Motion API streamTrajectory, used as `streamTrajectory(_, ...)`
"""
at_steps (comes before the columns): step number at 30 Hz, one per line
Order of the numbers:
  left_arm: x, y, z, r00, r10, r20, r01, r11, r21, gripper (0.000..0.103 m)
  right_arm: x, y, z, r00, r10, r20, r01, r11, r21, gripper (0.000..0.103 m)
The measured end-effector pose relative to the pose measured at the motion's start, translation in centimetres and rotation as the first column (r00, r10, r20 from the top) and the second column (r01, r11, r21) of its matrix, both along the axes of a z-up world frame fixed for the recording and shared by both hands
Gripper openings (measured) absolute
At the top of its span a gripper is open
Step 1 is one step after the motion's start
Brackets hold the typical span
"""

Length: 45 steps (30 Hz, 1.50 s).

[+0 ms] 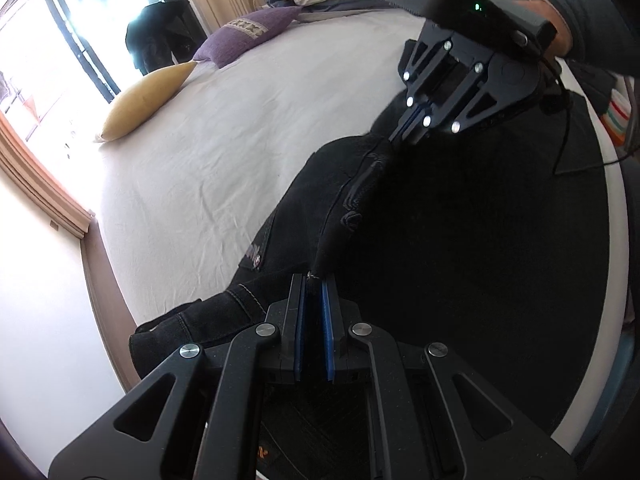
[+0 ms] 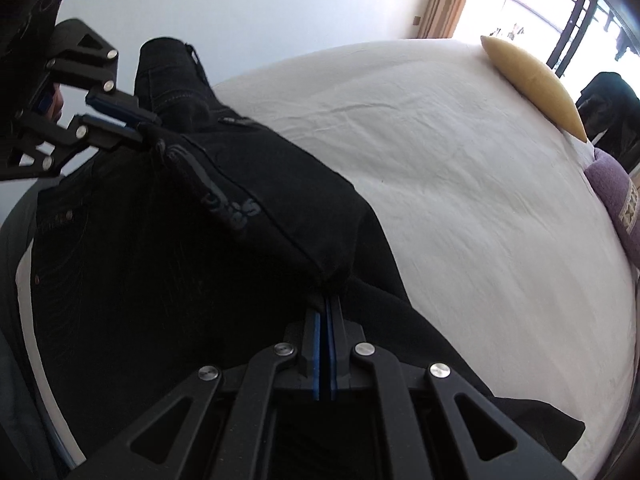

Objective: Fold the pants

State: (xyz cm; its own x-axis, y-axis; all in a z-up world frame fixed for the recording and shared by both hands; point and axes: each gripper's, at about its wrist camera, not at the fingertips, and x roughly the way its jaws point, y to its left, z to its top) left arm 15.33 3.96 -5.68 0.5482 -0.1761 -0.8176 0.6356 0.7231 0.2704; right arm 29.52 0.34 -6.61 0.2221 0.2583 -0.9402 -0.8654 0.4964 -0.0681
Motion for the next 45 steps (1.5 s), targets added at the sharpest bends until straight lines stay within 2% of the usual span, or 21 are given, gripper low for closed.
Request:
streamTrajectory(3, -2.3, -0.3, -1.1, 0.999, -0.042, -0.007, 0.042, 0.998, 0.04, 0.006, -2.1, -0.7, 0.6, 0.997, 0.074, 0.002, -0.074, 0.997, -0.027, 0.003)
streamTrajectory(7, -5.2, -1.8, -1.7, 0.99, -0.137, 0.015, 0.135, 0.985, 0.111, 0.006, -5.6, -0.7, 1.2, 0.976, 0.2, 0.081, -0.186, 0.97, -0.154, 0.002)
streamTrajectory(10, -6.5, -2.3, -1.8, 0.983, -0.182, 0.023, 0.176, 0.973, 0.149, 0.006, -8.0, -1.1, 0.6, 0.936, 0.316, 0.158, -0.259, 0.917, -0.303, 0.001)
streamTrajectory(14, -6.8, -2.0, -2.4, 0.979, -0.203, 0.005, 0.2, 0.965, 0.171, 0.006, -11.1, -2.1, -0.9, 0.879, 0.435, 0.197, -0.321, 0.844, -0.429, 0.001)
streamTrajectory(16, -7.2, -2.2, -2.6, 0.976, -0.219, -0.003, 0.216, 0.962, 0.168, 0.006, -12.0, -2.1, -1.5, 0.874, 0.444, 0.198, -0.324, 0.836, -0.443, 0.001)
streamTrajectory(22, -9.6, -2.7, -3.1, 0.958, -0.288, -0.006, 0.283, 0.937, 0.204, 0.006, -14.0, -2.0, -2.5, 0.831, 0.511, 0.219, -0.353, 0.789, -0.503, 0.001)
streamTrajectory(31, -12.6, -3.2, -3.8, 0.929, -0.37, -0.008, 0.361, 0.901, 0.241, 0.006, -16.6, -1.8, -3.1, 0.744, 0.641, 0.189, -0.428, 0.674, -0.602, 0.001)
streamTrajectory(38, -13.3, -2.4, -4.7, 0.918, -0.394, -0.054, 0.394, 0.881, 0.263, 0.006, -19.9, -1.4, -3.7, 0.718, 0.677, 0.161, -0.467, 0.641, -0.61, 0.001)
streamTrajectory(42, -13.9, -2.1, -4.8, 0.91, -0.407, -0.078, 0.413, 0.873, 0.259, 0.006, -20.6, -1.1, -4.2, 0.712, 0.686, 0.148, -0.482, 0.631, -0.607, 0.001)
streamTrajectory(45, -14.3, -2.3, -4.9, 0.901, -0.425, -0.087, 0.432, 0.86, 0.271, 0.006, -20.9, -1.0, -4.8, 0.695, 0.705, 0.141, -0.49, 0.608, -0.625, 0.001)
